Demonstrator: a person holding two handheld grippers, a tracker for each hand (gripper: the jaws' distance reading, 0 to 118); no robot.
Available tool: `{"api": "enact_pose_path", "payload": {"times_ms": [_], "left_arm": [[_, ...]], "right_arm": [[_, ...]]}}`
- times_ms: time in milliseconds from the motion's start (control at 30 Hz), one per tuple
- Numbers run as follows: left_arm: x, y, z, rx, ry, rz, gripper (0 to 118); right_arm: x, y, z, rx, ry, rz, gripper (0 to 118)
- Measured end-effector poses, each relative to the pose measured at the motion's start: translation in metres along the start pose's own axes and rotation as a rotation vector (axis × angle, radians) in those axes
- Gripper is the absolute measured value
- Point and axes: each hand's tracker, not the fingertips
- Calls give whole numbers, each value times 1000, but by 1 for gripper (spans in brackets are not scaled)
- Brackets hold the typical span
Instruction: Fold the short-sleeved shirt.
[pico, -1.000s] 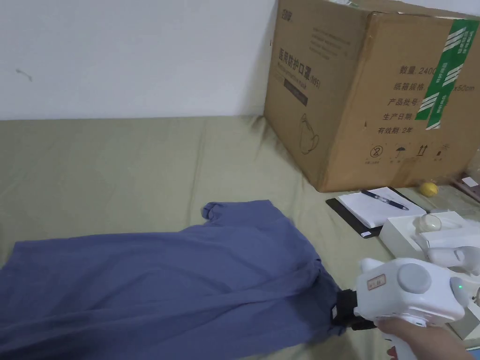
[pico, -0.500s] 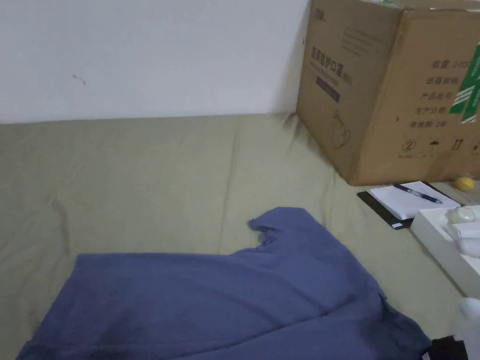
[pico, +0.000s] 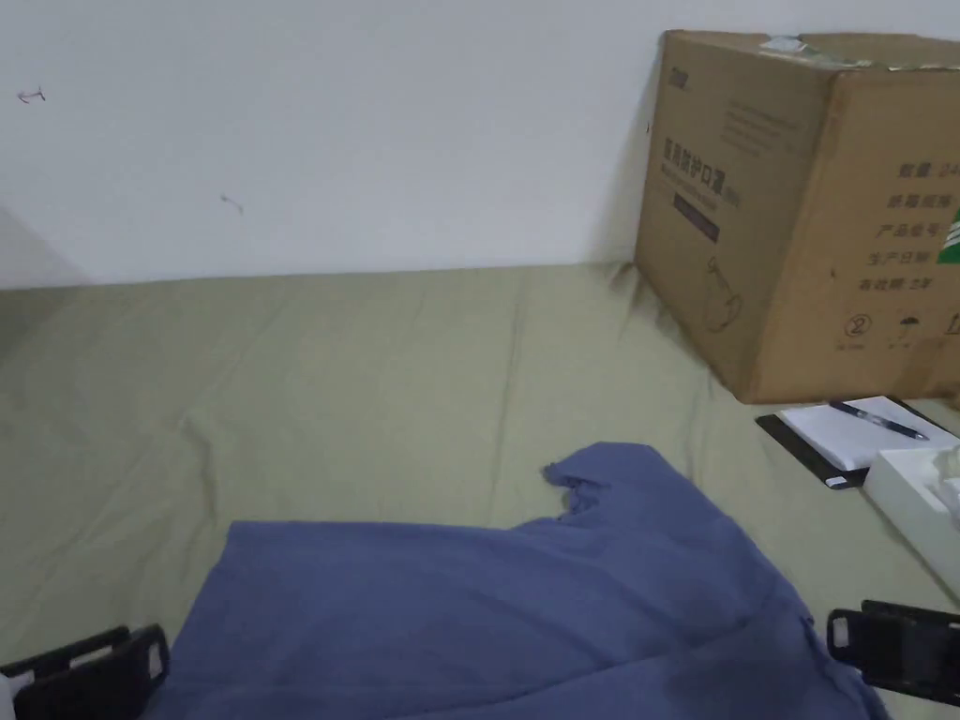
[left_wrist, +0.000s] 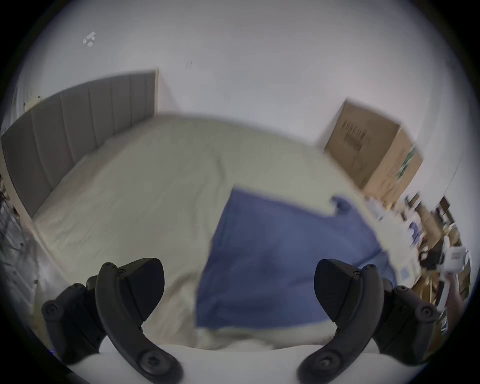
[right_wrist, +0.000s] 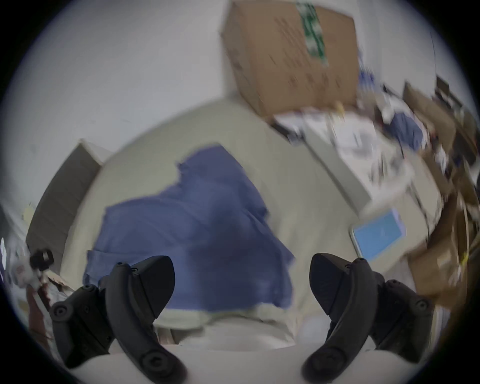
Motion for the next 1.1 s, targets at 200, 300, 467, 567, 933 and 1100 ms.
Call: {"api": "enact_pose_path", "payload": {"times_ms": [200, 300, 467, 567, 933, 1100], "left_arm": [[70, 20, 48, 449, -130, -139, 74], [97, 18, 45, 534, -31, -241, 0], [103, 15, 36, 538, -50, -250, 0], [97, 13, 36, 538, -51, -239, 0], [23, 174, -179, -490, -186, -78, 0], [-5, 141, -304, -648, 13, -111, 1]], "right_arm": [[-93, -3, 48, 640, 156, 234, 47], [-125, -7, 49, 790, 112, 224, 0], [-144, 0, 42, 792, 114, 257, 0], [-142, 2, 42, 763, 150, 237, 0], [-109, 9, 2, 518, 255, 178, 0], [-92, 9, -52, 332, 210, 116, 0]]}}
